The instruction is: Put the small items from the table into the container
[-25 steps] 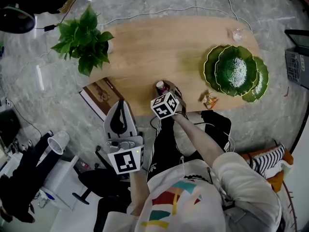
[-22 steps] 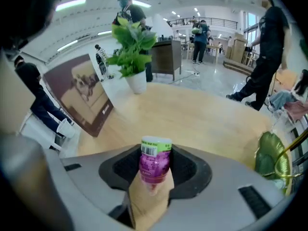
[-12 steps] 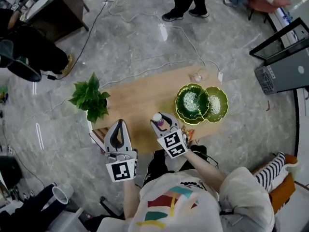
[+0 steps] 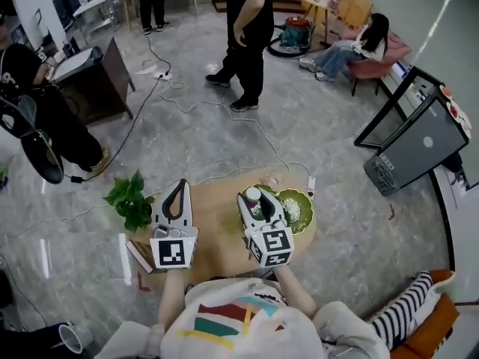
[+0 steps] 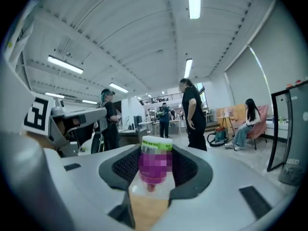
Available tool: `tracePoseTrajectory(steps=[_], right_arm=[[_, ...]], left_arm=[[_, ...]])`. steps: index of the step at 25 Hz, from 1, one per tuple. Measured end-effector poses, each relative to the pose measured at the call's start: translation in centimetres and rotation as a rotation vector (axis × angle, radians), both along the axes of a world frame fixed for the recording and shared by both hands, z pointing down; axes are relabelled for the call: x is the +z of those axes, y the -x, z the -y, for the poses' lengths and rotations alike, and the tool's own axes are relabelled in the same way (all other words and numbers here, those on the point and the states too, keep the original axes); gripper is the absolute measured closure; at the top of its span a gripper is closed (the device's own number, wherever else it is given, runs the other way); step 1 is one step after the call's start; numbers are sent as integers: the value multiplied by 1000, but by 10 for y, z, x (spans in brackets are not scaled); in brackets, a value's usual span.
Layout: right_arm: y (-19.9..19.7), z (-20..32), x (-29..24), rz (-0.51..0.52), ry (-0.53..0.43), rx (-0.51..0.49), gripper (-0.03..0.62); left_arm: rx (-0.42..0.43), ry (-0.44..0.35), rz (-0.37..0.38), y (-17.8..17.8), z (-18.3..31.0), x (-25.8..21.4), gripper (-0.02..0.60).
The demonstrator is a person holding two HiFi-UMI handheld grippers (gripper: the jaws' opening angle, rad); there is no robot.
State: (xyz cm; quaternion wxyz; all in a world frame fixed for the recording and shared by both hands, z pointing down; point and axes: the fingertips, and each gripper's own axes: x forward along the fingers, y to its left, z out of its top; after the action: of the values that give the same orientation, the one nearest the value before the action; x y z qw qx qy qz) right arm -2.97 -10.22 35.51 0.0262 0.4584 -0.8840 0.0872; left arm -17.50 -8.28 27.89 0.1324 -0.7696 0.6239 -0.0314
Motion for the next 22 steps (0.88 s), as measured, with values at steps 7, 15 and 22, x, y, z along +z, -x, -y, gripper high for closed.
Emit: tracePoseTrajectory(steps=[7, 15, 22], right_arm=[[-41, 2, -39, 77, -54, 61, 410], [-54, -12, -41, -2, -73, 48, 410], [-83, -11, -45, 15, -51, 82, 410]], left_arm=[[89, -28, 6, -41, 3, -19, 574], [126, -22, 27, -54, 4, -13, 574], [192, -6, 58, -100, 9, -6, 574]])
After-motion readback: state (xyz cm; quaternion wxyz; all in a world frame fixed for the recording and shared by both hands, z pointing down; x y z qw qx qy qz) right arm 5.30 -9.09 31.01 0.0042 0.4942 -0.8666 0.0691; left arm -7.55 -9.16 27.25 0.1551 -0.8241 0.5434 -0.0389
